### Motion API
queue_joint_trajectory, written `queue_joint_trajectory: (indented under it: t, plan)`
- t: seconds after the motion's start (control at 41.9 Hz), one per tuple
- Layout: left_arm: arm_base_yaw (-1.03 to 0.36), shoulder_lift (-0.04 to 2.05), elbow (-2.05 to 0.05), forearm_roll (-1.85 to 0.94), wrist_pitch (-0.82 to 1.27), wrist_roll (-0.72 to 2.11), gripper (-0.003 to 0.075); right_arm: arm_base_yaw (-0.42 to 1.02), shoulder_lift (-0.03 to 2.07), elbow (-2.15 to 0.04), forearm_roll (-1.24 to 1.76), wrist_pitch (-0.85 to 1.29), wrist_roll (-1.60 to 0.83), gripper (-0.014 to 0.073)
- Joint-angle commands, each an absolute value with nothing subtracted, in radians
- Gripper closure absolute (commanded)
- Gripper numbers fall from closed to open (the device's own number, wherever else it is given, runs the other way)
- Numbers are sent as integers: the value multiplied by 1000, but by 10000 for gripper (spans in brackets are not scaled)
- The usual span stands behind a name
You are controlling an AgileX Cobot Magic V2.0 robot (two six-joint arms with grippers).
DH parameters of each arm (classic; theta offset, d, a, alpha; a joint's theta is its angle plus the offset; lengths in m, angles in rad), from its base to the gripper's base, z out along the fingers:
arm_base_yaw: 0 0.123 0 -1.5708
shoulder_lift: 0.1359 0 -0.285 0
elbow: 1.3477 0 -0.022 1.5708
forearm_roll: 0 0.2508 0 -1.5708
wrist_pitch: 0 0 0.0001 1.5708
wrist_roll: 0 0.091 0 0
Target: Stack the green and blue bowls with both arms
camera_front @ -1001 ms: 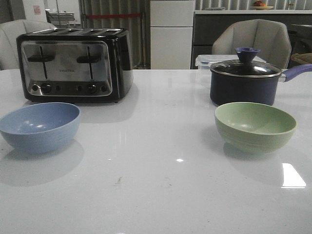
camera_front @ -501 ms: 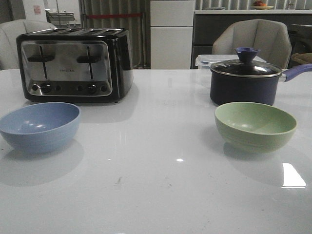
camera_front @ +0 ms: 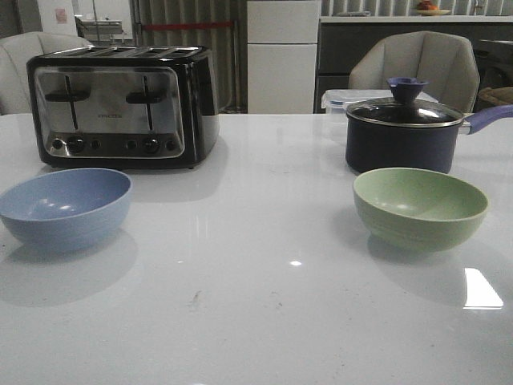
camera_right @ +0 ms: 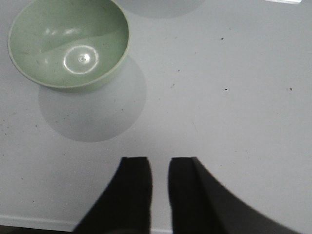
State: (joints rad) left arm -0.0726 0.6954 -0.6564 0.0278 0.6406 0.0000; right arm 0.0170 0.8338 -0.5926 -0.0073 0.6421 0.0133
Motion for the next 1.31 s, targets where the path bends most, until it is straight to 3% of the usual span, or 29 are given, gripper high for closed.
queue_joint_trajectory:
  t: [0.0, 0.048, 0.119, 1.025, 1.144, 1.288]
  plan:
    - [-82, 727, -688, 21, 566, -7, 312, 12, 881, -630, -17, 565, 8, 90]
    - [-82, 740, -688, 21, 562, -7, 220, 12, 903, -631, -11, 554, 8, 22]
    - [-82, 757, -688, 21, 560, -7, 159, 12, 945, -639, 11, 536, 8, -25]
    - [-82, 778, -688, 17, 536, -7, 159, 17, 1714, -1146, 197, 585, 0, -22]
    - [-82, 778, -688, 17, 534, -7, 159, 24, 1760, -1176, 201, 588, -8, 43]
    - [-82, 778, -688, 17, 532, -7, 159, 28, 1788, -1187, 202, 587, -9, 244]
